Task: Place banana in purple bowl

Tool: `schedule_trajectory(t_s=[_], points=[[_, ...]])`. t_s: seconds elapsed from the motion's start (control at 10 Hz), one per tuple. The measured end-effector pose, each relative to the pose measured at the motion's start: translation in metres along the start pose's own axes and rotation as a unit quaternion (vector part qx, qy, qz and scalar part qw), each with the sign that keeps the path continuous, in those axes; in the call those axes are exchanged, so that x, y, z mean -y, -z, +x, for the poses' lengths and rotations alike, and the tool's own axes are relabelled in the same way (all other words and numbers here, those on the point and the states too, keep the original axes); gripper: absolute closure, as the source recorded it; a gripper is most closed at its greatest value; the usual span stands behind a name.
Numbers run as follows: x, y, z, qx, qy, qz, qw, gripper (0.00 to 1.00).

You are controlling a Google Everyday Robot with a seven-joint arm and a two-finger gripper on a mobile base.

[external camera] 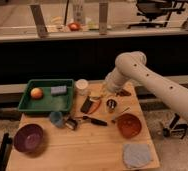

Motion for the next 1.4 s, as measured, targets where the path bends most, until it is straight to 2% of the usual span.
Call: schedule_trajectory(t_s=[0.2,0.4,0.6,0.8,0.9,1.1,1.3,1.4], points=[[0.000,-0.003,-0.031,-0.004,0.044,-0.014,0.9989,0.98],[0.001,-0.012,-0.078,-0.008,0.098,-0.033,0.9946,0.98],[-0.004,-0.021,-0.110,-0.009,0.140,-0.054,0.9887,0.98],[-0.009,-0.030,-0.135,-0.009,0.178,-0.077,0.9809,0.98],[-0.009,-0.033,-0.142,-0.009,0.189,-0.084,0.9784,0.98],[-0.009,-0.043,-0.167,-0.007,0.220,-0.102,0.9703,0.98],[-0.009,-0.048,-0.179,-0.005,0.238,-0.113,0.9647,0.98],[-0.008,-0.052,-0.191,-0.002,0.253,-0.119,0.9601,0.98]])
